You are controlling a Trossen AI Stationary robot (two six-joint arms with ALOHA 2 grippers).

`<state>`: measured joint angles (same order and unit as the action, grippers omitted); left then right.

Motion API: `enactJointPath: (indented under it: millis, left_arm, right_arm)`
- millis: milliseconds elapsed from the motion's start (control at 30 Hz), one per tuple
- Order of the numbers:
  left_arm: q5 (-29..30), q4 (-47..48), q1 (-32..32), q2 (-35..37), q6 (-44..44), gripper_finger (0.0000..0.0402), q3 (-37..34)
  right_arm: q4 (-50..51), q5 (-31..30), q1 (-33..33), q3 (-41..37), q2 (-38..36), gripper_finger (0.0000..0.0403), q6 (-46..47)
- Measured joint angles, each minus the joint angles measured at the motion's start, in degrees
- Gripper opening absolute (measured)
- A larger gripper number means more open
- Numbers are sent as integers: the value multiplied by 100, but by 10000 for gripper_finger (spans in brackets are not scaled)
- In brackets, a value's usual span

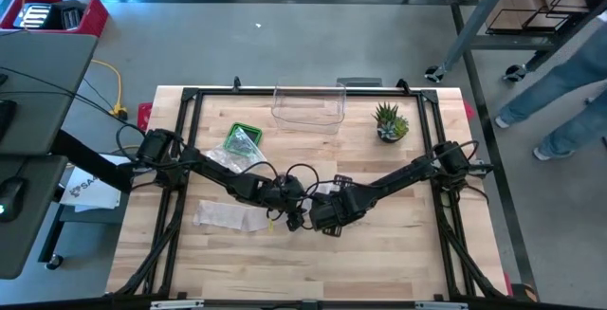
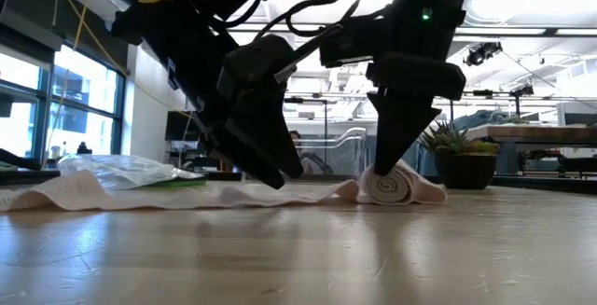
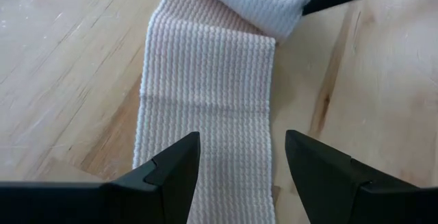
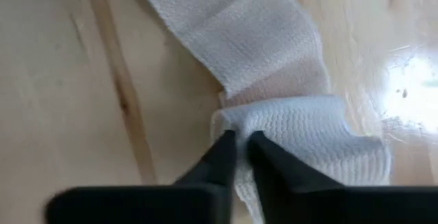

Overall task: Roll bandage
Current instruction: Roll the bandage

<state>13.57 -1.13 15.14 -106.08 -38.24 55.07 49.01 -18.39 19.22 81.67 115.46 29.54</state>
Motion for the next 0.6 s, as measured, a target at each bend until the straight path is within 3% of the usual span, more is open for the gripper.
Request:
enactJointPath:
  millis: [167,267,600]
  left_arm:
    - [218,-31,2,-39,33,211,-2]
    - [193,-369,1,-111,-6,211,-163]
    - [216,-208,259,-96,-333,211,-273]
  right_arm:
    - [34,192,-1,0,2,4,147]
    - [185,240,-11,26,7,2,177]
    - [525,235,-11,225,-198,0,369]
